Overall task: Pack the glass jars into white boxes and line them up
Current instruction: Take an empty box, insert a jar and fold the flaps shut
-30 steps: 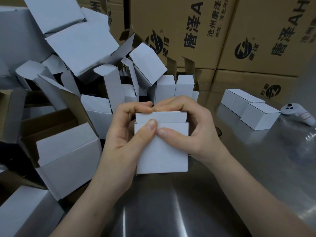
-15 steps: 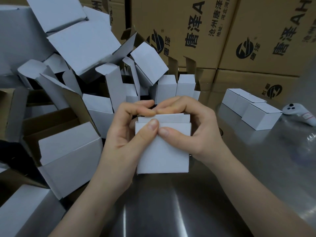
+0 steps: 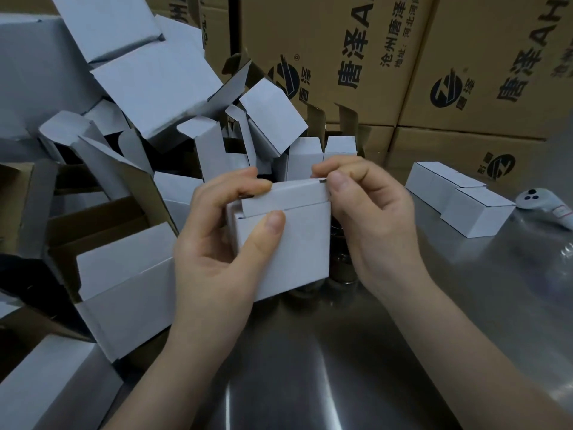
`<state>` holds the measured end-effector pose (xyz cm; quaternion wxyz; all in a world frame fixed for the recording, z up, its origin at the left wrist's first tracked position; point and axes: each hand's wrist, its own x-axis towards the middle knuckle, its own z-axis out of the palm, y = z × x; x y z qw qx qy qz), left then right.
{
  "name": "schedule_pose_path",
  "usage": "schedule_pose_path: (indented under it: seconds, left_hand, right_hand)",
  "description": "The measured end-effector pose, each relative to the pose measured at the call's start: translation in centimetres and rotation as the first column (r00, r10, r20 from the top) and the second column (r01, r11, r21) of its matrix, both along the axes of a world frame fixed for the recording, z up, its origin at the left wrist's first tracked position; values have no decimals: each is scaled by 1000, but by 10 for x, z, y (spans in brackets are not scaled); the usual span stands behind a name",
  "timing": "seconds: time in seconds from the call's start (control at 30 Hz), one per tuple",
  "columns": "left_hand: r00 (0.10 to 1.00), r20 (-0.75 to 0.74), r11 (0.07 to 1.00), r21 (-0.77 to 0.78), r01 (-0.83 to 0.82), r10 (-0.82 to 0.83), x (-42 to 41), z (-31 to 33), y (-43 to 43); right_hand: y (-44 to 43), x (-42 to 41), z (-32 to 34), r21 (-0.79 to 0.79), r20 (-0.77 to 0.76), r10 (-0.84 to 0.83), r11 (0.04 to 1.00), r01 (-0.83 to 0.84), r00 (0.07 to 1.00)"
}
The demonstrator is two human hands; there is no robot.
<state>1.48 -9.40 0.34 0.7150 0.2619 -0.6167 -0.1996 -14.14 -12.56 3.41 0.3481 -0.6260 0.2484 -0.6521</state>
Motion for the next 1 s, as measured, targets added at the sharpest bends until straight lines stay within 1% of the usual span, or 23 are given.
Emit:
schedule_pose_path:
  seconds: [0.03,0.1,0.17,0.3,0.4,0.53,0.7,0.77,0.83,0.9,0.93,1.0]
  left_hand:
    - [1000,6,1000,-4,-25,25,1,-1,0]
    - [997,29,998,-17,-68,68,2,-2,-1]
    - [994,57,995,-27,-95,96,2,-3,-2]
    - [990,76,993,-25,-117,119,3,-3,-3]
    - [987,84,991,-27,-133,135,3,-4,-2]
    - [982,94,987,-40,-159,162,4,-5,-3]
    - [983,99,988,-40,-151,154,4,-6,-3]
    - [983,102,988,-39,-147,150,3,-5,-2]
    - [984,96,989,-31,-145,147,2,-5,-2]
    - [985,88,989,-42,-142,145,1,-4,-1]
    - [985,92,988,-55,-144,148,0,-4,-1]
    - [981,115,986,-78,-146,155,-1,-4,-1]
  right_hand:
    - [0,-1,1,44,21,51,998,-52,998]
    - [-1,-1,2,105,12,118,987,-118,993]
    - [0,-1,3,130,-13,124,984,-122,992]
    - [1,0,4,178,8,152,972,-151,988]
    - [1,-1,5,214,0,223,952,-218,975]
    - [0,-5,9,241,-67,303,929,-280,950]
    - [0,-14,13,292,-192,322,921,-260,927]
    - [-1,-13,14,304,-171,318,918,-257,933]
    - [-1,-13,13,332,-105,299,909,-250,948]
    - [0,-13,14,401,-69,313,878,-261,947]
    - [0,-12,16,442,-96,332,859,-258,939]
    - [2,-7,20,490,-211,341,848,-203,916]
